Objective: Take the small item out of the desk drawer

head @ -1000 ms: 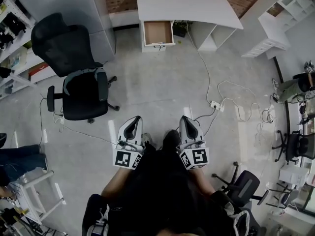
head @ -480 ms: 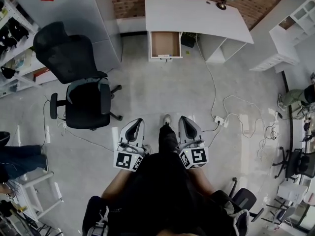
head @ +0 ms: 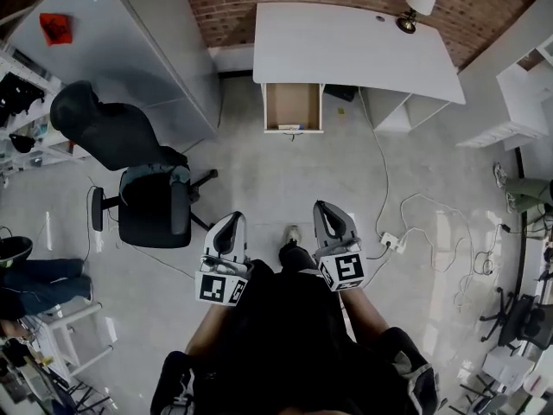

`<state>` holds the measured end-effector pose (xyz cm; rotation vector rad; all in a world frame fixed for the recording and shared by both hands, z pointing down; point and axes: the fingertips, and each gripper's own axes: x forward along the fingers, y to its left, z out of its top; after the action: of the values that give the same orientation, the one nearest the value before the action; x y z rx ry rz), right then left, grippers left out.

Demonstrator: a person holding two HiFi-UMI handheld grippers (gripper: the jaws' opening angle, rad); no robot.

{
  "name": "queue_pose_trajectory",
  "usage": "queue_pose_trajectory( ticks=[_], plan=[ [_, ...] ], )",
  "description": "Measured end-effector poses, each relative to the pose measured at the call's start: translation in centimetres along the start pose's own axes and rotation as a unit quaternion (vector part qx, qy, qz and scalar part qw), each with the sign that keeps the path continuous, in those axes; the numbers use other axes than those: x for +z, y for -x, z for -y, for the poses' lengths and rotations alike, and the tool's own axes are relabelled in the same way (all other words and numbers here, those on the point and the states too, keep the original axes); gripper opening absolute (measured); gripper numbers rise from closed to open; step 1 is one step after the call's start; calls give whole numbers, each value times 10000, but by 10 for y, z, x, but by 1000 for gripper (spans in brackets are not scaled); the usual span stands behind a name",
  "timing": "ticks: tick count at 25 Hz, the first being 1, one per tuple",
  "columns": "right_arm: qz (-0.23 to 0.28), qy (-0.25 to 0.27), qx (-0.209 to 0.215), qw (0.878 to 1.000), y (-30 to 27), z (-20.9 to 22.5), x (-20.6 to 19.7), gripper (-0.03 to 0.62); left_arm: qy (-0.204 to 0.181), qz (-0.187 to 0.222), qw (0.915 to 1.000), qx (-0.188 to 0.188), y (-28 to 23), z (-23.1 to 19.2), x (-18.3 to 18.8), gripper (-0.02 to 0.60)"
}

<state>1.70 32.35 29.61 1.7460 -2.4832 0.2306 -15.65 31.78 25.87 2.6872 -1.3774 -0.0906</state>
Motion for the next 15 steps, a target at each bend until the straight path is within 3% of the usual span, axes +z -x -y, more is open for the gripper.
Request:
queue_pose_trajectory(
  ticks=[6, 15],
  plan=[
    [-153, 78, 114, 9998, -57, 53, -2, 28, -31, -144, 9999, 39, -58, -6, -8, 12],
    [-564, 179, 264, 9979, -150, 94, -21, 28, 211, -305, 9993, 18, -145, -56, -32, 12]
  ],
)
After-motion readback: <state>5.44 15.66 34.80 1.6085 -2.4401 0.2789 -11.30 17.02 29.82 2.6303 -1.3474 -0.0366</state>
